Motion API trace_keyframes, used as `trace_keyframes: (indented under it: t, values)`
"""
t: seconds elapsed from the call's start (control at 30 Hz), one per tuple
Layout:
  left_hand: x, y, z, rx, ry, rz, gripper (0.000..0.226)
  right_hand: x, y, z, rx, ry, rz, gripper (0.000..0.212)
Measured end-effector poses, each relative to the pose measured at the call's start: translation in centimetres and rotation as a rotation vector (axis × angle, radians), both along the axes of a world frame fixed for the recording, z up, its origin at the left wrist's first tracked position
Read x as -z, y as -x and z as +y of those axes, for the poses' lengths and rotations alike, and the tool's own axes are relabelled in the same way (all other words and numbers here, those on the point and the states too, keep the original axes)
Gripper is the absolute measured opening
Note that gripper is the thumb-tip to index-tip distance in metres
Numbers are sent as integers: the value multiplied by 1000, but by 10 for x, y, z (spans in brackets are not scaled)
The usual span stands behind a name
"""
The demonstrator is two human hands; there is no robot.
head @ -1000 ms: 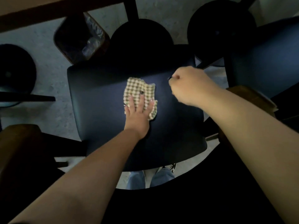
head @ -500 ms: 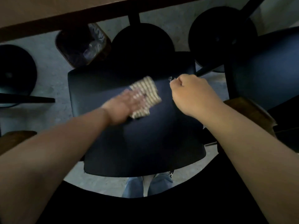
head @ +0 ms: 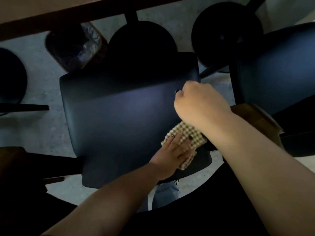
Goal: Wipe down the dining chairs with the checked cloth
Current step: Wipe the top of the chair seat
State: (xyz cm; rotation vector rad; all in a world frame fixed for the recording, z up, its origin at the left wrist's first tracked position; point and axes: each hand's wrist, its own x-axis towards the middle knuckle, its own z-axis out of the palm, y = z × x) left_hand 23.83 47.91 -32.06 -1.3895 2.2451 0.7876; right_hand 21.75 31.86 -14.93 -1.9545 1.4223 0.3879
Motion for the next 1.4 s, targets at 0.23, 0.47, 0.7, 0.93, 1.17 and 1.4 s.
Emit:
trace_keyframes:
  t: [0.23, 0.47, 0.7, 0.93, 1.17, 1.4]
  values:
    - [18, -94, -65, 543, 322, -5, 60, -2, 3, -1, -113, -3, 220, 36]
    - [-8, -180, -114, -124, 211, -244, 70, 0, 0, 10, -188, -12, 241, 38]
    - [-44, -161, -86, -857, 285, 605, 34, 24, -1, 23, -188, 8, 182, 82]
    - [-98, -148, -70, -1294, 36, 1120, 18, 38, -18, 9, -121, -104, -144, 59]
    - [-89, -167, -47, -1472, -342, 1156, 24, 27, -26, 10, 207, -338, -428, 21]
    - [-93, -167, -33, -1519, -264, 1290, 44, 25, -29, 9, 355, -336, -574, 33]
